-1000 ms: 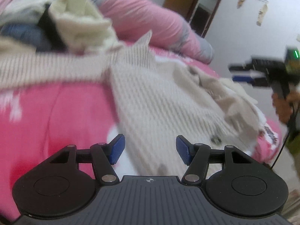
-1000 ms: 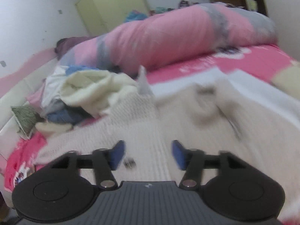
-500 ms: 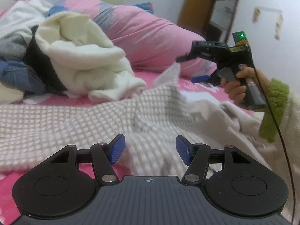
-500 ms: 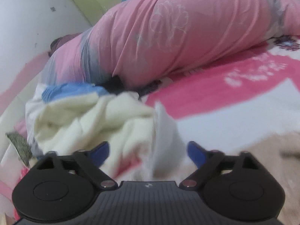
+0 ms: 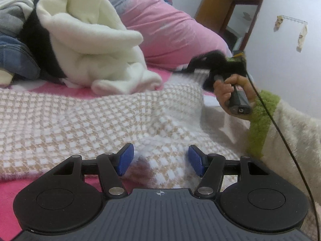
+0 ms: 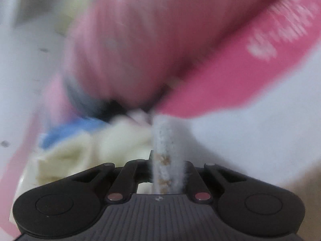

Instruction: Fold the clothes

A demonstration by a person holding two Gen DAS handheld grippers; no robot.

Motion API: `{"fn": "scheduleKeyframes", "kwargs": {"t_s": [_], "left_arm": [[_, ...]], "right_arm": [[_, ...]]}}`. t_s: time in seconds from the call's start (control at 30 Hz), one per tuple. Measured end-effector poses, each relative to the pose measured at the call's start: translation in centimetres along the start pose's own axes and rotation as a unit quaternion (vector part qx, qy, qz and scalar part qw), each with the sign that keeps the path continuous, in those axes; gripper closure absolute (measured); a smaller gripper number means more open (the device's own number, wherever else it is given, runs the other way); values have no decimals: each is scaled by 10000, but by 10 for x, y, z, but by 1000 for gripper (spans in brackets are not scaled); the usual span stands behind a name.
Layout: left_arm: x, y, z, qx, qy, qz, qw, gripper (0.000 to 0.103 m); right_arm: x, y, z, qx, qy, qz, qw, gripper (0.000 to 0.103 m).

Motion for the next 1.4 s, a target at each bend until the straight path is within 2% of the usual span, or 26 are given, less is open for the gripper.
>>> {"fn": "scheduleKeyframes", "kwargs": {"t_s": [0.07, 0.13, 0.2, 0.27, 0.3, 0.37, 0.4, 0.43, 0.5, 0.57, 0.63, 0.77, 0.87, 0.97, 1.07, 1.1, 1.23, 1.3, 1.37, 1.4], "left_arm": [[-2, -2, -2, 74, -27, -22, 10000, 42], [-4, -3, -3, 104, -19, -51, 9999, 42], [-5, -3, -3, 118, -40, -66, 9999, 42], [-7, -4, -3, 138, -76, -83, 9998, 42], [-9, -4, -3, 156, -96, -96, 9998, 42], [-10, -5, -3, 181, -130, -98, 9997, 42], [-10, -5, -3, 184, -132, -95, 9997, 42], [-10, -5, -3, 186, -132, -91, 9997, 42], [-10, -5, -4, 183, -113, -86, 9997, 42], [-9, -5, -6, 187, -68, -76, 9998, 42], [-8, -5, -8, 223, -21, -57, 9997, 42], [-5, -2, -15, 293, 158, 42, 9994, 42], [-3, -1, -20, 373, 244, 134, 9989, 42], [-3, -2, -23, 394, 314, 136, 9986, 42], [-2, -1, -25, 400, 339, 189, 9984, 42], [-1, -1, -25, 402, 341, 210, 9984, 42], [1, 2, -27, 431, 375, 325, 9978, 42], [3, 5, -28, 474, 389, 429, 9972, 42], [5, 6, -29, 522, 414, 475, 9966, 42], [5, 5, -30, 525, 434, 448, 9967, 42]], "right_arm": [[4, -8, -5, 191, 139, 187, 9995, 98], [2, -25, 7, 73, 204, 247, 9995, 98], [-5, -45, 32, -189, 160, 80, 9997, 97], [-16, -64, 59, -506, 126, -289, 9982, 99], [-14, -62, 59, -412, 78, -284, 9987, 98], [-5, -49, 56, -497, -46, -343, 9982, 83], [3, -40, 54, -572, 21, -301, 9979, 60], [13, -26, 52, -697, 120, -192, 9973, 47], [32, 10, 49, -941, 216, 100, 9953, 34], [38, 43, 47, -1006, 232, 201, 9945, 33], [33, 72, 47, -1105, 288, 94, 9934, 33], [-15, 95, 60, -1651, 761, -559, 9818, 36], [-46, 85, 66, -1628, 748, -818, 9804, 43], [-61, 75, 60, -1485, 807, -906, 9814, 47], [-72, 60, 56, -1662, 1144, -1070, 9736, 48], [-75, 57, 52, -1761, 1367, -1078, 9688, 51], [-87, 54, 38, -2148, 2077, -1122, 9477, 98], [-89, 60, 25, -2312, 2422, -937, 9376, 99], [-88, 74, 9, -2446, 2702, -575, 9294, 99], [-89, 80, 6, -2580, 2871, -395, 9216, 99]]}}
Point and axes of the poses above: each gripper's, at about its wrist camera, not at the fingertips, and y roughly against the way its jaws point, z to its right, x to its top, the point moved 9 cm from there along -y, roughly the way its jaws point, and after that the axes turned 3 degrees about -y, right-handed, at the moved point
